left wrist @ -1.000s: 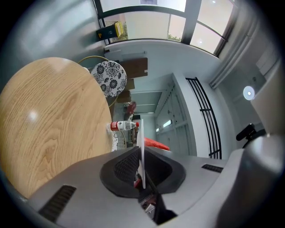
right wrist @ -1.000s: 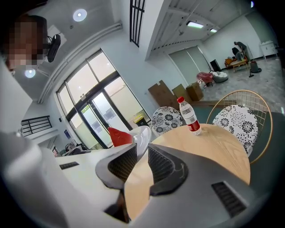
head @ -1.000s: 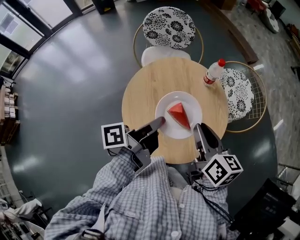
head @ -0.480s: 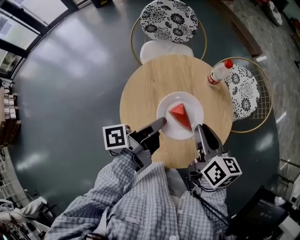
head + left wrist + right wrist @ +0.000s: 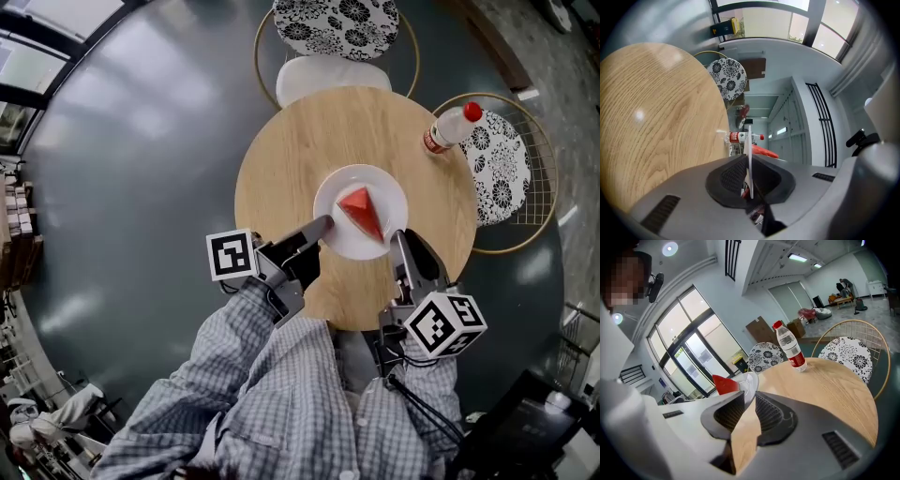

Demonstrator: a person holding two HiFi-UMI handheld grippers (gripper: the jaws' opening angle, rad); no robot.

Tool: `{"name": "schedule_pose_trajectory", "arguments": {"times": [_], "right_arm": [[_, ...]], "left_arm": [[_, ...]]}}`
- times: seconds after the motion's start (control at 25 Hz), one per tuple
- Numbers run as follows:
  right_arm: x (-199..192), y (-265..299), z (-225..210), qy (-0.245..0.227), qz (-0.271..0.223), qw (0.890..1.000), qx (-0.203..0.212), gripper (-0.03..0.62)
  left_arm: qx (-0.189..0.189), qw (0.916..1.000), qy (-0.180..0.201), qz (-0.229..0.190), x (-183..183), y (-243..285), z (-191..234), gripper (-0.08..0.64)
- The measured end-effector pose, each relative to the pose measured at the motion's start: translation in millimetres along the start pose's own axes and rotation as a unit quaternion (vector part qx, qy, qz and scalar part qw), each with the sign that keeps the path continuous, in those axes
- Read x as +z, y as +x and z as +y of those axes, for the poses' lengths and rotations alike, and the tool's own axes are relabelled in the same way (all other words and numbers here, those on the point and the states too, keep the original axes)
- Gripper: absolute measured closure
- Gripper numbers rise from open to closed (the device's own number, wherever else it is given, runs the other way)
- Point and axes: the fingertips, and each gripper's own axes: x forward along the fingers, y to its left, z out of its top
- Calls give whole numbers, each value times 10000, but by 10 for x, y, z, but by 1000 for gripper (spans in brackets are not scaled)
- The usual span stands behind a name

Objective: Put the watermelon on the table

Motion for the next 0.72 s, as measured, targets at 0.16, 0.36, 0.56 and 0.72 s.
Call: {"name": "schedule_pose_trajectory", "arguments": {"times": [0.16,0.36,0.56,0.72], "right_arm": [[-67,113,-106,51,71,9999,-64,512],[-159,263,-245,168,207,9994,-223,513],[-261,388,-331,242,372,9986,-295,515],[-350,486,-403,309,484,9978,-346,517]], "left_arm": [[41,10000,-23,45,48,47,141,537],[77,9999,-44,113,129,125,344,537],[114,9999,-56,110,177,141,481,537],[190,9997,74,119,214,137,598,537]]}}
